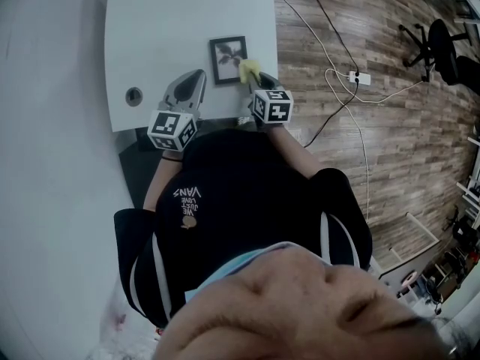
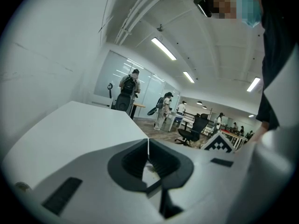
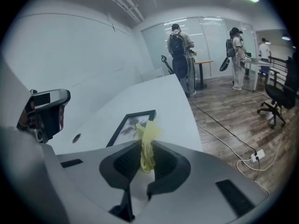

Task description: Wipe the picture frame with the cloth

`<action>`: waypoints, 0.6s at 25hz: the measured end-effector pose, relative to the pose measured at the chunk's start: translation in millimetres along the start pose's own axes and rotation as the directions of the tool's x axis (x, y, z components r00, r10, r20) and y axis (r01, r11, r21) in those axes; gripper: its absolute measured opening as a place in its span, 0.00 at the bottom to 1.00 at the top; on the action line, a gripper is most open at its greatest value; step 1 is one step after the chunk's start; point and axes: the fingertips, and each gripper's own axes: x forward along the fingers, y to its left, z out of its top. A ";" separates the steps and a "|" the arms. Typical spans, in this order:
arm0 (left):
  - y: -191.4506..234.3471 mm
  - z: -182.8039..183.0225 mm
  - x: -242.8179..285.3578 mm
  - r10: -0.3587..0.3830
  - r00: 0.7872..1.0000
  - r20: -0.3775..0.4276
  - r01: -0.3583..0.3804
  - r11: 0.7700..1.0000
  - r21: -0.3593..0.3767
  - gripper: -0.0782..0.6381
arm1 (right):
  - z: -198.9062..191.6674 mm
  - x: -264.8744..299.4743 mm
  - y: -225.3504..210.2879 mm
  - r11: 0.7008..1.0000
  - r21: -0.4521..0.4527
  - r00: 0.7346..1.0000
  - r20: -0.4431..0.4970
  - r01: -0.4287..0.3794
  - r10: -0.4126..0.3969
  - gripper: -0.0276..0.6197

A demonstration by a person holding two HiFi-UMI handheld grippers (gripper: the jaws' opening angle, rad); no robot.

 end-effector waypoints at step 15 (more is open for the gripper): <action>-8.5 4.0 1.2 0.002 1.000 0.021 -0.002 1.000 -0.001 0.13 | 16.1 -17.3 -9.8 0.999 0.036 0.999 0.052 0.001 -0.003 0.11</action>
